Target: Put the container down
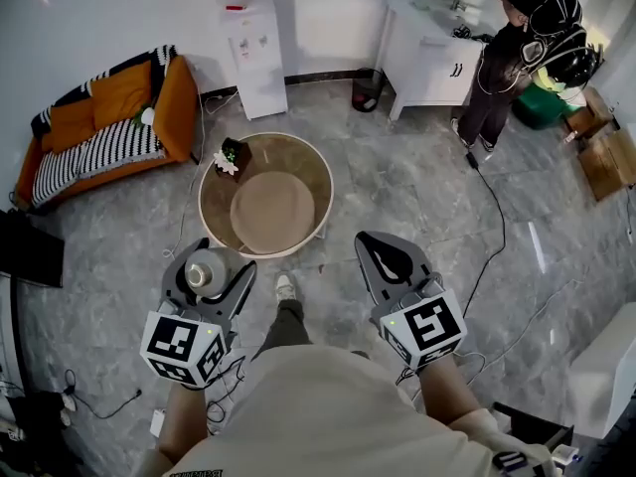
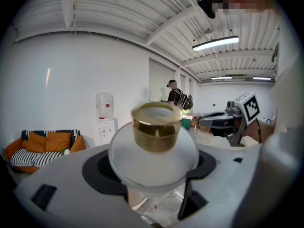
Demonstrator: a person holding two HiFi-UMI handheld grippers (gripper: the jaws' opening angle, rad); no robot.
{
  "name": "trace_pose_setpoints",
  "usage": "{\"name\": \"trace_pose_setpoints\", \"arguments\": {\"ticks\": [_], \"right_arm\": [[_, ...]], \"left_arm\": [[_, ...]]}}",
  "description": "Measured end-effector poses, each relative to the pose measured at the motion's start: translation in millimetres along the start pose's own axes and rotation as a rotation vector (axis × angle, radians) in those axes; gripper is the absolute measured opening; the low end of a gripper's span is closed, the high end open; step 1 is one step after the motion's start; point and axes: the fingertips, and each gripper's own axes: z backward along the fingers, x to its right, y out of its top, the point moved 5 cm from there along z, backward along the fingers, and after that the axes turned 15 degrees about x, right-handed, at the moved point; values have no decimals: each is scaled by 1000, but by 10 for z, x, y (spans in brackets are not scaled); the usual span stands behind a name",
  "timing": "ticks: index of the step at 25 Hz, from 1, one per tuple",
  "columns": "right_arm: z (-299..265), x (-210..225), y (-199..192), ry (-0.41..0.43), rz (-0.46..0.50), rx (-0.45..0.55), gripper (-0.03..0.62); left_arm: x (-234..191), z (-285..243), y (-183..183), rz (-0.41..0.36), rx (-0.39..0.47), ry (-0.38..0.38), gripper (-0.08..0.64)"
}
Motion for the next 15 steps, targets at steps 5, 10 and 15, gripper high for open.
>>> {"name": "trace_pose_setpoints", "arguments": {"ticks": [5, 10, 15], "right_arm": [[-697, 174, -57, -6, -15, -36, -3], [-1402, 355, -22, -22, -10, -53, -3], [-2045, 510, -24, -43, 1, -71, -3]], "left_arm": [[-540, -459, 71, 7, -15, -27, 334], [-1123, -898, 171, -5, -16, -47, 334], [-1669, -1296, 204, -2, -14, -74, 334]]}}
